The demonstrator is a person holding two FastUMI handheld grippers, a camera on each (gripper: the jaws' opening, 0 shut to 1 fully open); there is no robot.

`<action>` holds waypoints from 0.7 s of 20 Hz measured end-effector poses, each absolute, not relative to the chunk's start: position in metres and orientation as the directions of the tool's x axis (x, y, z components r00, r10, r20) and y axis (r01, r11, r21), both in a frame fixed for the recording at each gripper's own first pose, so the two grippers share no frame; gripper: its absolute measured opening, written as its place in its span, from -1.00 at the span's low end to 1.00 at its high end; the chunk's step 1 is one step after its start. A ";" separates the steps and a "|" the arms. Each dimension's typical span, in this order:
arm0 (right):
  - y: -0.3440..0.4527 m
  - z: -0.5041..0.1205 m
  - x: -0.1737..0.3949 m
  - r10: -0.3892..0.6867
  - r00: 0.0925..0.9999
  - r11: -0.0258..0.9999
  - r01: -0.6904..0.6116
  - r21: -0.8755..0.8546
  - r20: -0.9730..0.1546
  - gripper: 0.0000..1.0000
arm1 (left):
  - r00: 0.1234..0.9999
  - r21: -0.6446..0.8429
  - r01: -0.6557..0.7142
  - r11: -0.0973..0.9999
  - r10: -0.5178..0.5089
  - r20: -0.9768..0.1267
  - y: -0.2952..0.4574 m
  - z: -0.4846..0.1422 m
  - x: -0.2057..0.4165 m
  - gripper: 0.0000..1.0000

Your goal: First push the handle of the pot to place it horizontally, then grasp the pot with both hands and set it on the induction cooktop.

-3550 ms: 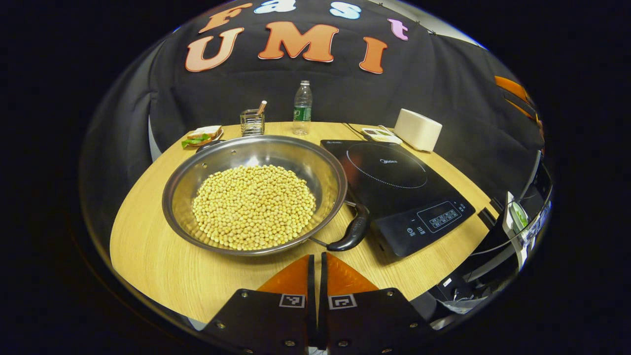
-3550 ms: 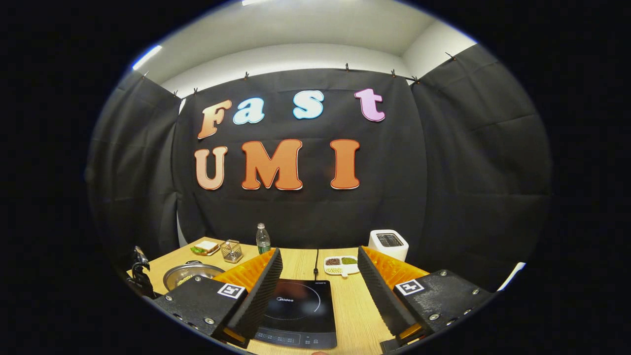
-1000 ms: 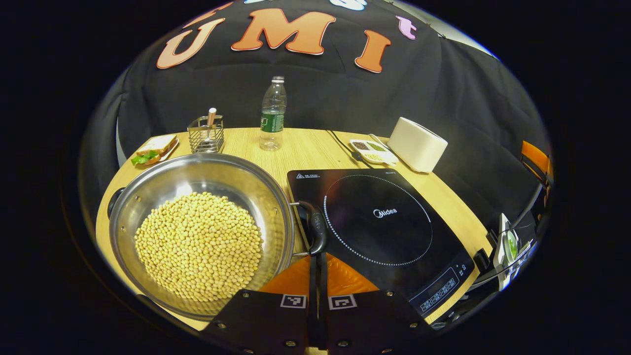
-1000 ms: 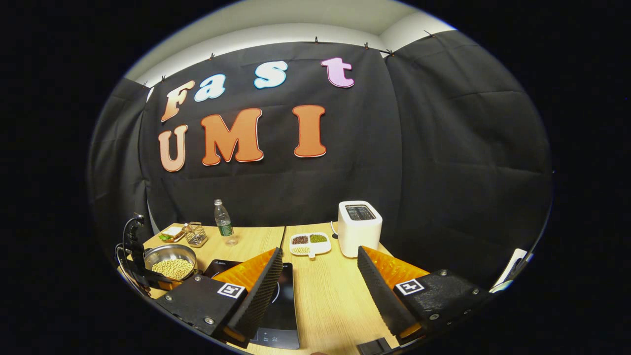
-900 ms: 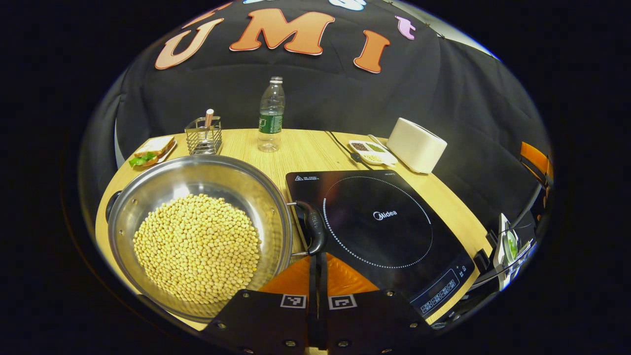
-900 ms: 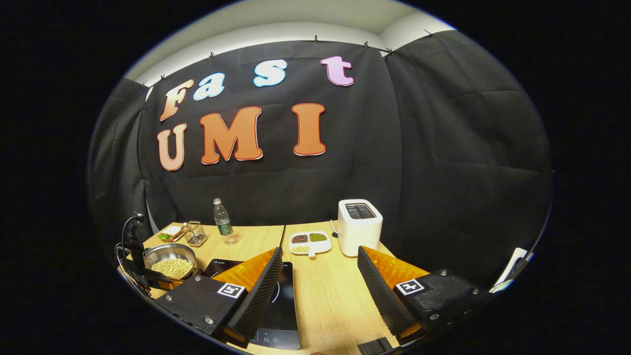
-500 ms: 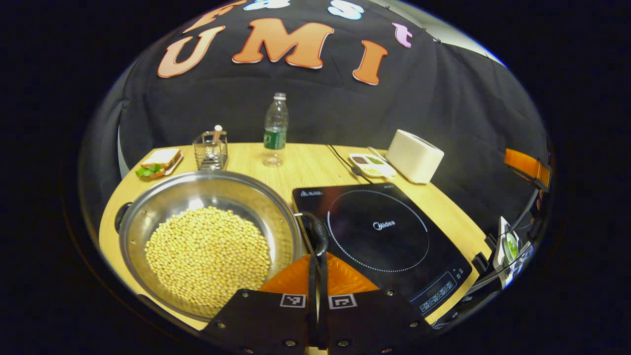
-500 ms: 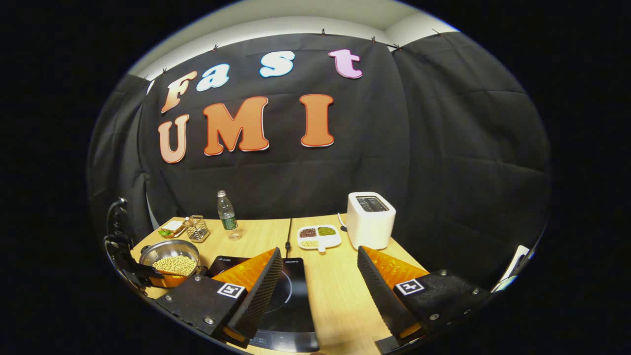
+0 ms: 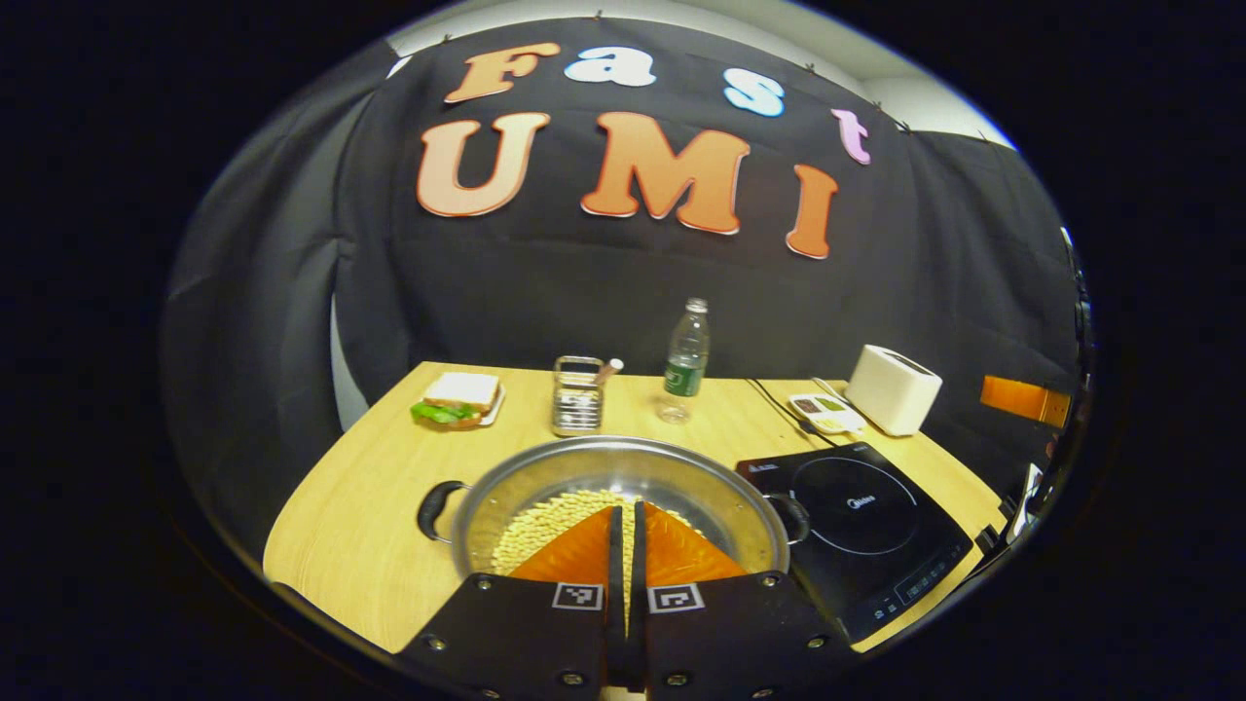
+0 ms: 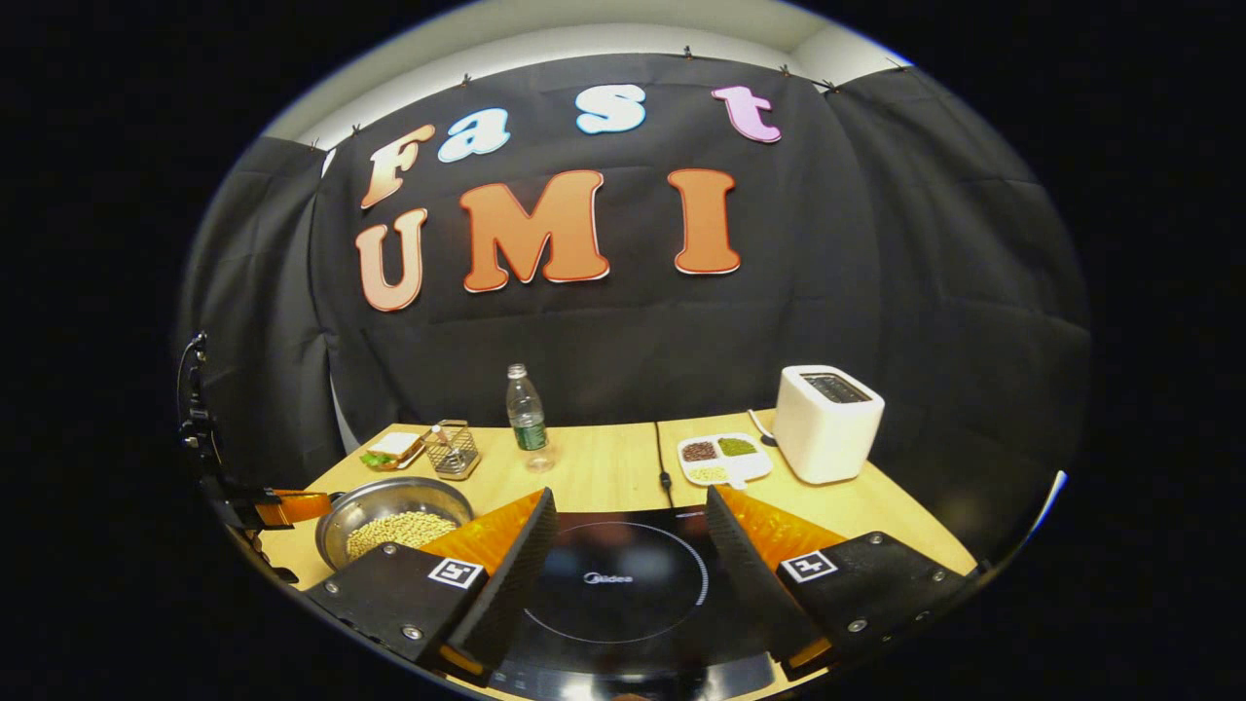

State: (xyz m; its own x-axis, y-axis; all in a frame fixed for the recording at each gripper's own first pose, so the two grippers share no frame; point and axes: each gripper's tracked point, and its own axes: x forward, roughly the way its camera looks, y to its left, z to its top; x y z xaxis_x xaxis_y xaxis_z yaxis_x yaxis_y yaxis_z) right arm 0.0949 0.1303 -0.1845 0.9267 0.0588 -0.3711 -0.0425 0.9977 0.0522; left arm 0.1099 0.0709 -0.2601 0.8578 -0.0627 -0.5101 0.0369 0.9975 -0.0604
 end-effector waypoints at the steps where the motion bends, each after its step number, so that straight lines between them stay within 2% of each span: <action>1: 0.141 -0.190 0.097 0.065 0.922 0.997 -0.046 0.059 -0.382 1.00 | 0.856 -0.051 0.021 0.998 -0.044 -0.515 0.087 -0.265 0.108 -0.96; 2: 0.153 -0.197 0.098 0.073 0.915 0.997 -0.052 0.065 -0.396 0.92 | 0.857 -0.038 0.010 0.999 -0.028 -0.515 0.102 -0.267 0.107 -0.96; 4: 0.172 -0.210 0.100 0.072 0.906 0.997 -0.053 0.058 -0.416 0.91 | 0.863 -0.009 -0.012 1.000 0.006 -0.506 0.130 -0.269 0.108 -0.94; 5: 0.180 -0.214 0.102 0.070 0.904 0.997 -0.047 0.065 -0.421 0.92 | 0.864 -0.008 -0.017 1.000 0.011 -0.503 0.139 -0.273 0.111 -0.78; 6: 0.190 -0.219 0.102 0.076 0.901 0.996 -0.046 0.079 -0.427 0.92 | 0.865 -0.008 -0.026 1.000 0.019 -0.501 0.148 -0.276 0.113 -0.78; 9: 0.220 -0.239 0.107 0.091 0.881 0.993 -0.043 0.114 -0.464 0.92 | 0.852 -0.023 0.007 1.000 -0.018 -0.523 0.161 -0.294 0.115 -0.37; 11: 0.233 -0.250 0.112 0.076 0.875 0.996 -0.040 0.084 -0.478 0.92 | 0.841 -0.035 0.034 0.999 -0.047 -0.539 0.164 -0.306 0.120 0.37; 12: 0.238 -0.256 0.114 0.065 0.874 0.997 -0.037 0.068 -0.482 0.92 | 0.841 -0.046 0.034 0.998 -0.054 -0.538 0.166 -0.308 0.125 0.46; 14: 0.250 -0.270 0.115 0.070 0.859 0.997 -0.047 0.058 -0.507 0.92 | 0.838 -0.029 0.042 0.999 -0.051 -0.543 0.177 -0.317 0.132 0.44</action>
State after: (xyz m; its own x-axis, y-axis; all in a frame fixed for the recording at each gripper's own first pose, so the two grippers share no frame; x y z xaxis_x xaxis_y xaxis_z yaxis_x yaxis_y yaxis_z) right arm 0.1153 0.2501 -0.2698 0.8594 0.0697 -0.5066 -0.0469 0.9972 0.0576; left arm 0.1323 0.1773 -0.3174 0.8379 -0.0513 -0.5434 0.0423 0.9987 -0.0291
